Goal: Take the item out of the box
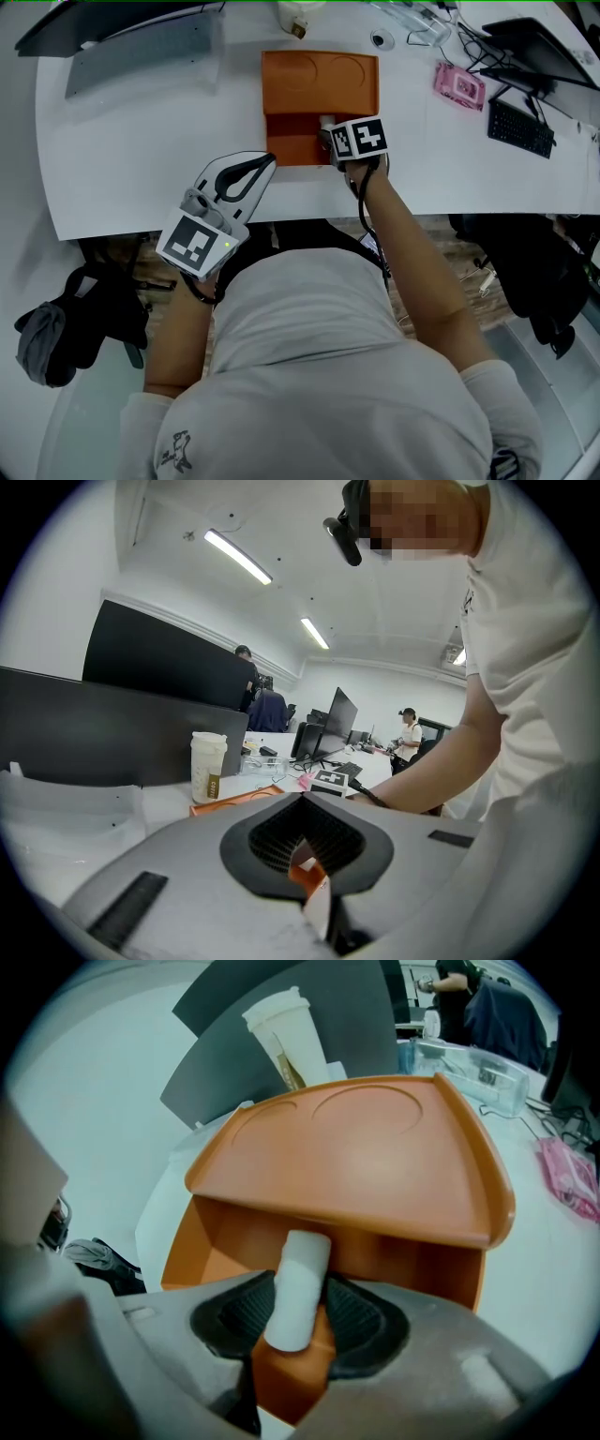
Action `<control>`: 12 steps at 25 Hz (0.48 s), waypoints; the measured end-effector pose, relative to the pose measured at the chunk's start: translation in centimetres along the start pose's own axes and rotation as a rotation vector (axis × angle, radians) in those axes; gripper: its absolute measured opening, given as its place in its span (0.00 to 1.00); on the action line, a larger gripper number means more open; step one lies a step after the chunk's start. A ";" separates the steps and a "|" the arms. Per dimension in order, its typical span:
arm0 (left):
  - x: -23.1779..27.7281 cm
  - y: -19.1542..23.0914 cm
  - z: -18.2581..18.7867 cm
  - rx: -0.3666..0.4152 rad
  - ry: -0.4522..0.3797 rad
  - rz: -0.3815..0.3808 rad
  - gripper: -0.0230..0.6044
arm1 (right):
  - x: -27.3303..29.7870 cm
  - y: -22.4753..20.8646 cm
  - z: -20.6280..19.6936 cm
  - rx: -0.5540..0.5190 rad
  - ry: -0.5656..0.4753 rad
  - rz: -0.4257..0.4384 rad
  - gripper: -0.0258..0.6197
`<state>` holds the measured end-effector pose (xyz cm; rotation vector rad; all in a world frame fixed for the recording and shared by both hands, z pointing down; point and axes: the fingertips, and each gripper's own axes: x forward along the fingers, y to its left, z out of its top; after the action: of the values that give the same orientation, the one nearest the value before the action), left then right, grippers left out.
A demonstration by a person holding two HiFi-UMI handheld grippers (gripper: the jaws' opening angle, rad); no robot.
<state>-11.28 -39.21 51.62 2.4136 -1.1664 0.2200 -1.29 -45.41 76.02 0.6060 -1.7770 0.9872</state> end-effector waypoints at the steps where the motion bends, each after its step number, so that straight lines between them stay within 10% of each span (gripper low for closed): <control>1: -0.1 0.1 -0.1 -0.002 0.000 0.004 0.03 | 0.0 -0.2 0.0 -0.004 0.002 -0.009 0.28; 12: -1.8 -0.1 -0.1 0.002 -0.020 0.028 0.03 | -0.4 0.1 0.2 -0.014 -0.028 -0.014 0.24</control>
<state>-12.35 -37.88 51.07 2.4074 -1.2093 0.2064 -1.30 -45.55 75.58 0.6248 -1.8005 0.9600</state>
